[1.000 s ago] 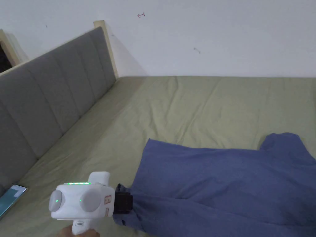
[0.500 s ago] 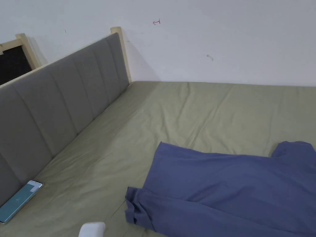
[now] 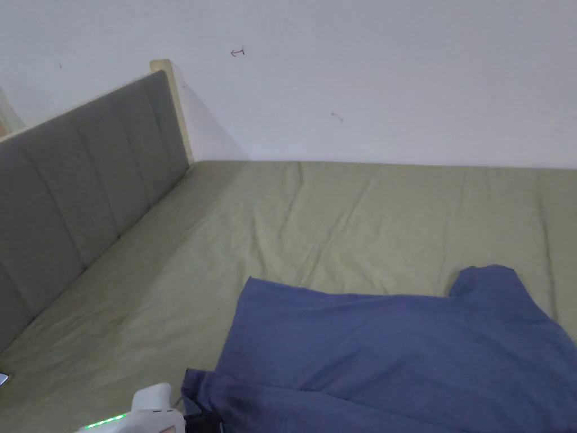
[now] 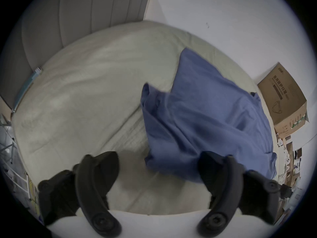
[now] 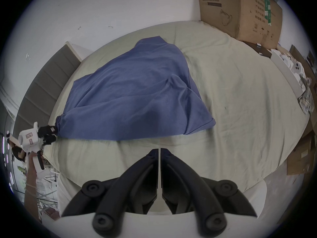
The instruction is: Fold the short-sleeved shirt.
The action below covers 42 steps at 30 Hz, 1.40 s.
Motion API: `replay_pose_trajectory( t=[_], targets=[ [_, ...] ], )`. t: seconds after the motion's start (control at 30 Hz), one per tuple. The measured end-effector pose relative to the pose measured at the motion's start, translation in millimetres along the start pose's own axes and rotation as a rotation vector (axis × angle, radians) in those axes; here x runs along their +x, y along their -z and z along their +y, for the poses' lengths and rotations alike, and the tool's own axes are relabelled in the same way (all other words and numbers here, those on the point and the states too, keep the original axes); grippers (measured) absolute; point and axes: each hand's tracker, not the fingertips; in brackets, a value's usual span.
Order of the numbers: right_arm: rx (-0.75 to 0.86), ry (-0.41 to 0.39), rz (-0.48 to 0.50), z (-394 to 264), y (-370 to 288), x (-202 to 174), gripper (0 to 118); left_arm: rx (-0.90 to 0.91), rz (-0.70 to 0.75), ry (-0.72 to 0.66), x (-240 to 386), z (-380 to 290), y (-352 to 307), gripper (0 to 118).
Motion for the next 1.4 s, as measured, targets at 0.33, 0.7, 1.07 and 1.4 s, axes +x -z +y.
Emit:
replay_pose_trajectory(
  t=[0.33, 0.7, 1.07, 1.4],
  targets=[
    [0.026, -0.012, -0.098, 24.6, 28.4, 22.6, 91, 0.05, 0.06, 0.116, 10.3, 3.5, -25.5, 12],
    [-0.11, -0.083, -0.097, 37.4, 57.3, 28.9, 18, 0.079, 0.034, 0.15, 17.6, 17.7, -51.4, 12],
    [-0.065, 0.065, 0.006, 41.3, 8.1, 46.5, 7, 0.085, 0.017, 0.192, 12.1, 7.1, -80.9, 11],
    [-0.124, 0.055, 0.004, -41.7, -27.0, 39.7, 7, 0.054, 0.076, 0.201, -16.7, -63.2, -115.7, 12]
  ],
)
